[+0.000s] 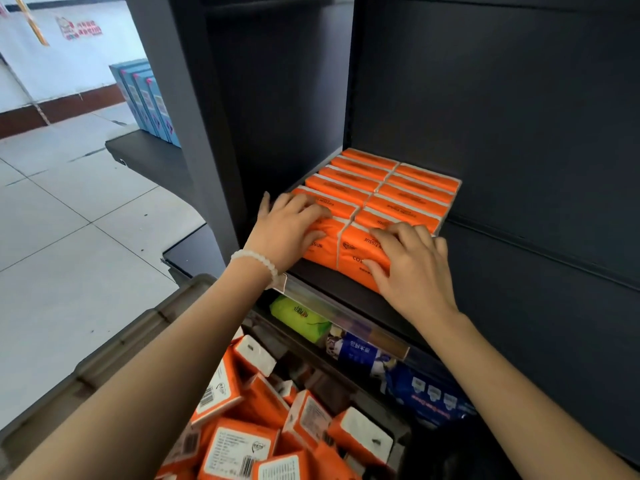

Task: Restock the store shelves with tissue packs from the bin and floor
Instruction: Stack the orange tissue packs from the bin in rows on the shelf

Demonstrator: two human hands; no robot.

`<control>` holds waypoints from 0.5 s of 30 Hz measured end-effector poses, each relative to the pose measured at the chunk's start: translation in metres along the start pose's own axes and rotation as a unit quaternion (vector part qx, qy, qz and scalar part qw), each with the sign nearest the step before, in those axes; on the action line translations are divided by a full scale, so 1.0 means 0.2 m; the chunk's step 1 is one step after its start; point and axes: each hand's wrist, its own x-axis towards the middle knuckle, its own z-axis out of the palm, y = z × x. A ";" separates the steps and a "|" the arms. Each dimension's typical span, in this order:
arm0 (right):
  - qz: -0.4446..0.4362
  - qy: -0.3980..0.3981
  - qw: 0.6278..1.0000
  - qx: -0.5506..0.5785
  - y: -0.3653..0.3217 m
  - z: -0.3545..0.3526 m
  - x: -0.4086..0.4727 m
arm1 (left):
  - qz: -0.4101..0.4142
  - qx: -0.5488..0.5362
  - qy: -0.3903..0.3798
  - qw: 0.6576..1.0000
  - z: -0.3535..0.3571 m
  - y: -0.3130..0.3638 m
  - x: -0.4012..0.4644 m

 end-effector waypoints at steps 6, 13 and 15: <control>-0.024 0.019 1.000 -0.008 0.01 0.01 -0.02 | -0.016 0.009 0.038 0.999 0.02 0.01 -0.06; -0.017 -0.016 1.000 -0.020 -0.01 -0.01 0.00 | -0.035 0.017 0.000 0.999 0.00 0.05 -0.09; -0.016 -0.039 0.999 -0.025 -0.02 -0.04 0.00 | -0.043 0.019 -0.018 0.999 -0.02 0.07 -0.11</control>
